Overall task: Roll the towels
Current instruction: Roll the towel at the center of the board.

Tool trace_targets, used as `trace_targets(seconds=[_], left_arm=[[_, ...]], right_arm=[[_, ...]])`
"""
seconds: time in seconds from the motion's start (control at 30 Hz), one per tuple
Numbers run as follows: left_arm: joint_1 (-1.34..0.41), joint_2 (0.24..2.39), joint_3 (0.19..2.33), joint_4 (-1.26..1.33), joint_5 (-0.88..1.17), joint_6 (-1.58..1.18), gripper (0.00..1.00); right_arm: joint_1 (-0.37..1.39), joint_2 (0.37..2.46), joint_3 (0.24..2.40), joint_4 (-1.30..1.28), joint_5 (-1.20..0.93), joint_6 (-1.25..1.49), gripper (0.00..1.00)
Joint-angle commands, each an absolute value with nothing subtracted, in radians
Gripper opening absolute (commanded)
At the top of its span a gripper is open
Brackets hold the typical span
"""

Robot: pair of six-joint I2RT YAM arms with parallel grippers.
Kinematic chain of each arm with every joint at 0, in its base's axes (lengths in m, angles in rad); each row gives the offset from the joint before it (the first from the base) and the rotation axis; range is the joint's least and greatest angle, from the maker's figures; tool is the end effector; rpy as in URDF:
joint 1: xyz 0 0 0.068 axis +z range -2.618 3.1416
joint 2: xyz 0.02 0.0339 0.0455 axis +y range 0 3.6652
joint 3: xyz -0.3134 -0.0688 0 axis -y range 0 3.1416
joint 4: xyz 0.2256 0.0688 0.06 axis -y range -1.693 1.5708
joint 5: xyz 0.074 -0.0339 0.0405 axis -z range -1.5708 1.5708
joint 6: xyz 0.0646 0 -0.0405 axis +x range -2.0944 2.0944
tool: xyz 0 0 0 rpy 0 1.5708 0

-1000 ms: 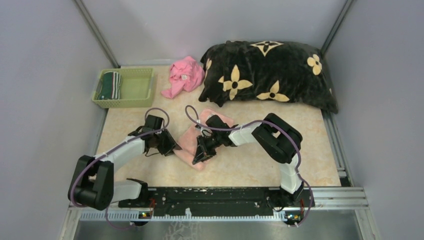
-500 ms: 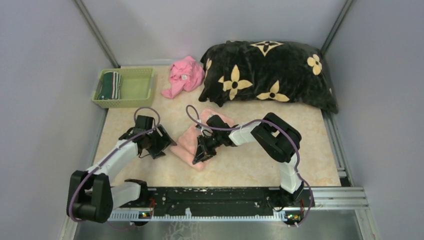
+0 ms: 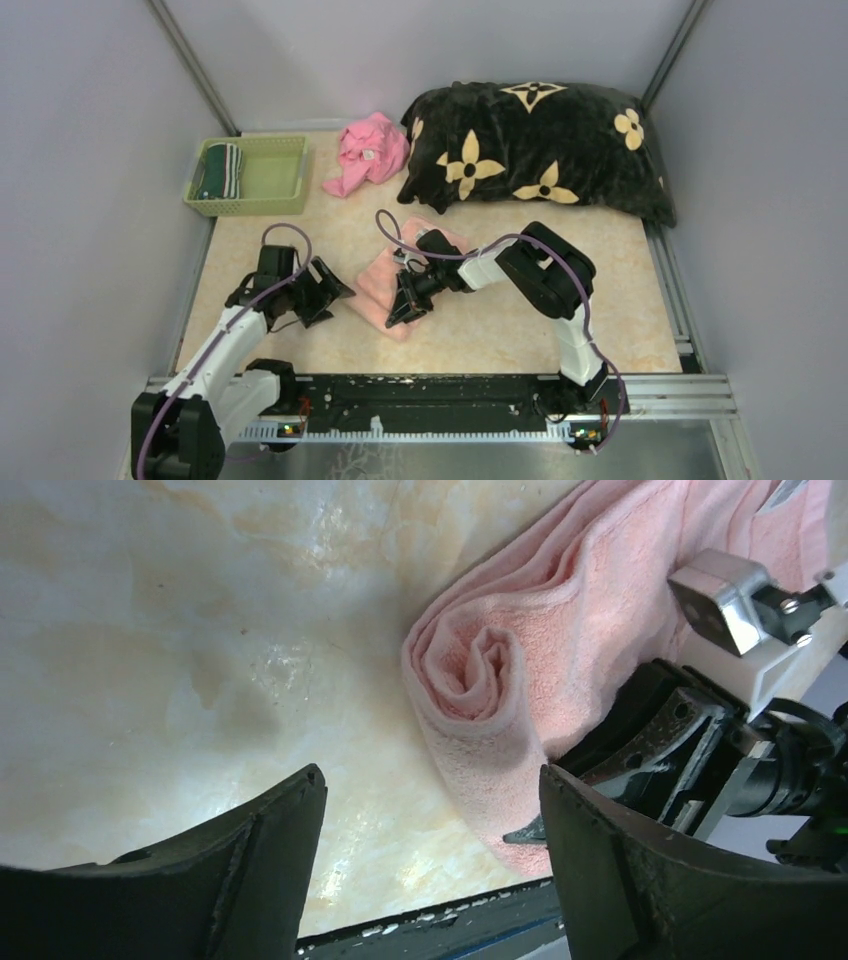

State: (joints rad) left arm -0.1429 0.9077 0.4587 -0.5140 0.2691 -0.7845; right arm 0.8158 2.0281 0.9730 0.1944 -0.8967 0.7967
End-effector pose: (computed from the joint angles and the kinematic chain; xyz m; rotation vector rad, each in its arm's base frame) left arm 0.1304 -0.0361 0.2047 -0.7239 2.5329 -0.6878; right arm 0.2349 0.3232 0.1413 0.4758 -2.5281 -1.5209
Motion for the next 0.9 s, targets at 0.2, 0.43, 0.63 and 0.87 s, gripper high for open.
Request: trace_targets(seconds=[0.2,0.43,0.63,0.87], left_arm=[[-0.138,1.109,0.385,-0.291,0.416,-0.797,0.62],[-0.138,1.191,0.389,-0.281,0.347,-0.807,0.55],[-0.138,1.221,0.385,-0.282,0.33,-0.818,0.53],[-0.138,1.216,0.394,-0.3,0.317,-0.822,0.53]], right_arm=[[0.799,2.053,0.966,0.157,-0.774,0.765,0.06],[0.811,1.896,0.97,0.028,-0.666,0.649,0.29],[0.906,1.734,1.05,-0.245,-0.358,0.466,0.44],[1.135,1.616,1.128,-0.361,0.16,0.345,0.45]])
